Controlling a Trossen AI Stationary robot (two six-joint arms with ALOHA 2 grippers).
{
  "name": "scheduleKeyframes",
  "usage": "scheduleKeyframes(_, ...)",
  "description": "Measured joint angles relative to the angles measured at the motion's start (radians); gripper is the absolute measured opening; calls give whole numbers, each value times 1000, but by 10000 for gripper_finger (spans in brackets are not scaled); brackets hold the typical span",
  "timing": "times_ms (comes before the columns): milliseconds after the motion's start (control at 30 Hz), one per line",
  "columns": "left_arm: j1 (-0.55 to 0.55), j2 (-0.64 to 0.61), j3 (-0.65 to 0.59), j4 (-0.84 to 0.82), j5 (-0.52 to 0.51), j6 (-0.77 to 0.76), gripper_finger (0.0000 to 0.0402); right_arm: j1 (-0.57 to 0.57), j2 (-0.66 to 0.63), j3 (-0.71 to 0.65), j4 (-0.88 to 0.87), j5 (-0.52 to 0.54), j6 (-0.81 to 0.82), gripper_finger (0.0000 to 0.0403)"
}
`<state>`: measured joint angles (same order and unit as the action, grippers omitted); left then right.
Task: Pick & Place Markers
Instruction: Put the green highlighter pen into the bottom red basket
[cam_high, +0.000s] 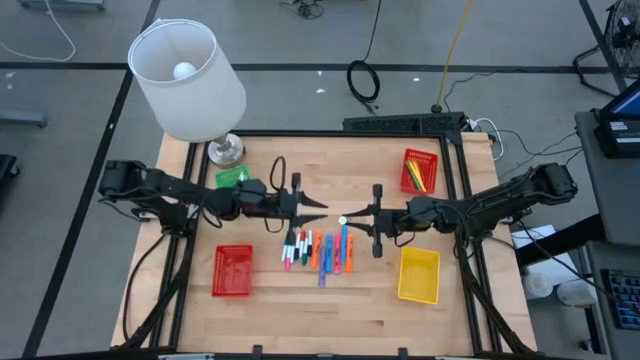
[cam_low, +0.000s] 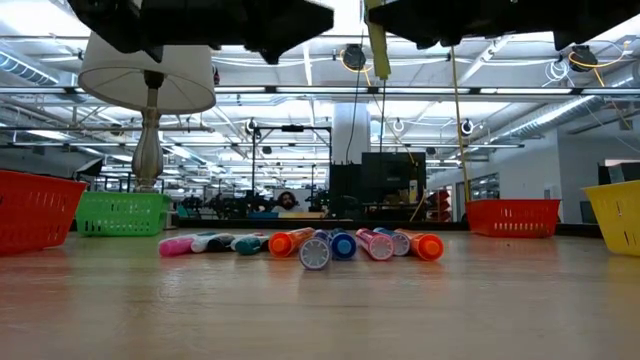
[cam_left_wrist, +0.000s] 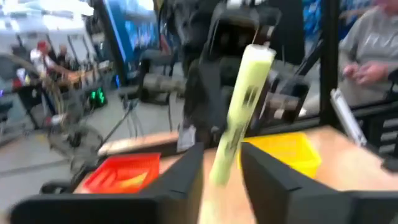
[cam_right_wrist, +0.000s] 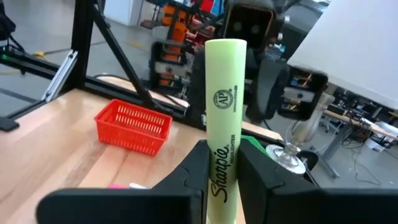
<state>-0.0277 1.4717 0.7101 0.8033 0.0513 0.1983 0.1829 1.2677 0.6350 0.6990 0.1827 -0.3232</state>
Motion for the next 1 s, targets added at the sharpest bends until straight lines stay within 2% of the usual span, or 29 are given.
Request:
scheduleKeyframes(100, -15, 39, 18, 89, -12, 7, 175, 0, 4, 0, 7, 1, -1, 42)
scheduleKeyframes(200, -19, 50, 55, 62, 22, 3, 219, 0, 9, 0, 2, 3, -9, 42)
scheduleKeyframes(367, -26, 90, 111, -11, 27, 2, 254, 0, 7, 0, 46, 0, -20, 42)
scheduleKeyframes(500, -34, 143, 164, -14, 43, -8, 261, 0, 11, 0, 46, 0, -22, 42)
scheduleKeyframes(733, -41, 230, 264, -13, 22, 36, 250, 0, 23, 1, 54, -1, -22, 42)
scheduleKeyframes(1000, -40, 244, 279, -24, 18, 67, 234, 3, 23, 1, 52, -1, -22, 42)
